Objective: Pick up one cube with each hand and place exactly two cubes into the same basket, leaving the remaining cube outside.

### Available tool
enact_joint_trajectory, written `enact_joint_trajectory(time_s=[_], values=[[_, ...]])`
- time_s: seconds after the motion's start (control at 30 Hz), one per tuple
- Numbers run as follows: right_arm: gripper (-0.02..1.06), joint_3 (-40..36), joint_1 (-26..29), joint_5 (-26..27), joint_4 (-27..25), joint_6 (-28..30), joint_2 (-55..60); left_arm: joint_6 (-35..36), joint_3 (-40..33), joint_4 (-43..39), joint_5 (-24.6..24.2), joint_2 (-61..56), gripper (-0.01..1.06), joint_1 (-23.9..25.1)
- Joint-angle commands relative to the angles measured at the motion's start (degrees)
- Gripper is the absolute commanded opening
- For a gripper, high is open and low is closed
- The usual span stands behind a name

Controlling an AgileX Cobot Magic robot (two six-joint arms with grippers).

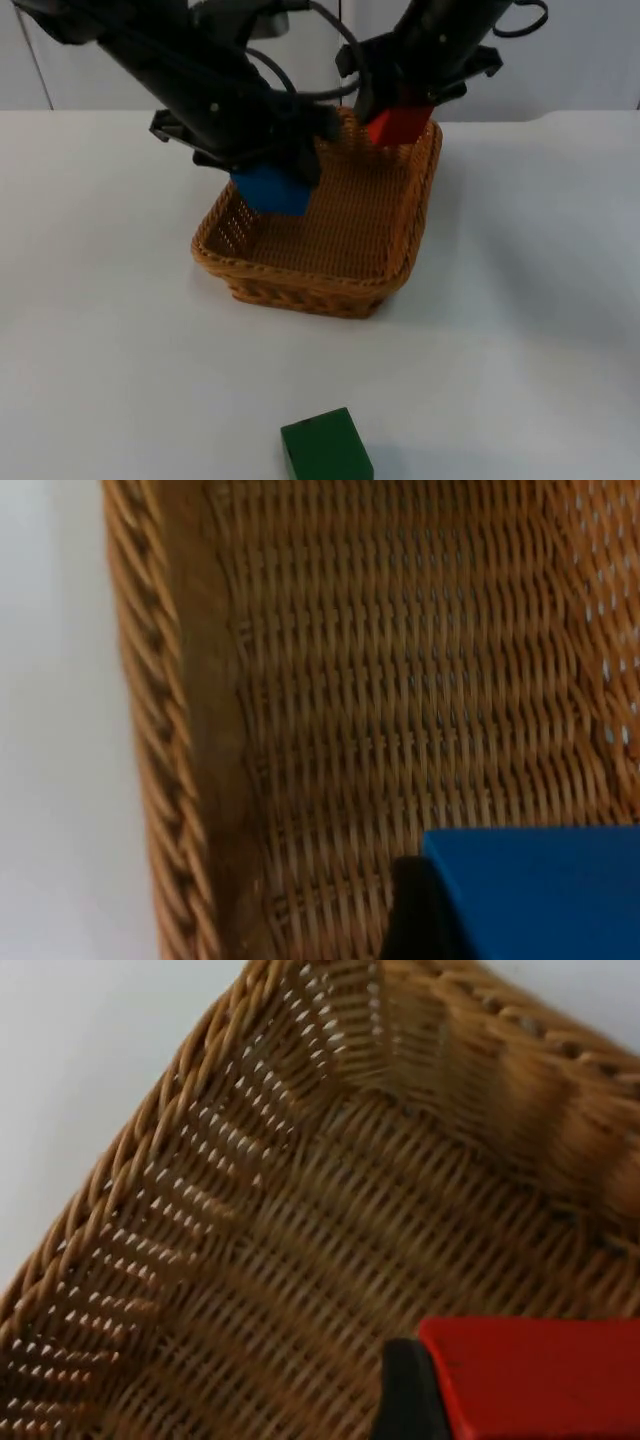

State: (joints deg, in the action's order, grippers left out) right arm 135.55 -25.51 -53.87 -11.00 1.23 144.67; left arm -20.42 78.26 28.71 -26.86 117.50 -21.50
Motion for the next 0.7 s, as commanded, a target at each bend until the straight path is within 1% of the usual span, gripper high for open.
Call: enact_joint_trajectory(time_s=[0.0, 0.2, 0.27, 0.37, 0.43, 0.5, 0.6, 0.63, 0.67], values=[[0.00, 0.6, -0.4, 1.6, -1.2, 1.3, 0.3, -1.6, 0.4, 1.0, 1.7, 0.9, 0.00, -0.9], [0.00, 0.6, -0.4, 2.3, -2.0, 1.4, 2.1, -2.3, 0.4, 1.0, 3.0, 3.1, 0.00, -1.4], [0.00, 0.6, -0.4, 2.8, -3.5, 2.9, 2.7, -2.3, 0.4, 0.8, 3.6, 3.9, 0.00, -1.4], [0.00, 0.6, -0.4, 3.3, -3.9, 2.9, 3.2, -2.3, 0.4, 0.9, 4.2, 4.6, 0.00, -1.4], [0.00, 0.6, -0.4, 3.5, -5.8, 3.4, 4.0, -2.3, 0.4, 1.0, 4.9, 5.2, 0.00, -1.4], [0.01, 0.6, -0.4, 3.5, -6.2, 3.9, 4.1, -2.3, 0.4, 1.1, 5.2, 5.3, 0.00, -1.4], [0.08, 0.6, -0.5, 2.9, -6.2, 3.9, 4.9, -2.5, 0.4, 1.1, 5.2, 5.8, 0.00, -1.4], [0.08, 0.6, -0.5, 2.9, -6.2, 3.9, 4.9, -2.5, 0.4, 1.1, 5.2, 5.8, 0.00, -1.4], [0.14, 0.6, -0.5, 2.9, -6.2, 3.9, 5.0, -2.9, 0.4, 1.2, 5.2, 5.9, 0.00, -1.4]])
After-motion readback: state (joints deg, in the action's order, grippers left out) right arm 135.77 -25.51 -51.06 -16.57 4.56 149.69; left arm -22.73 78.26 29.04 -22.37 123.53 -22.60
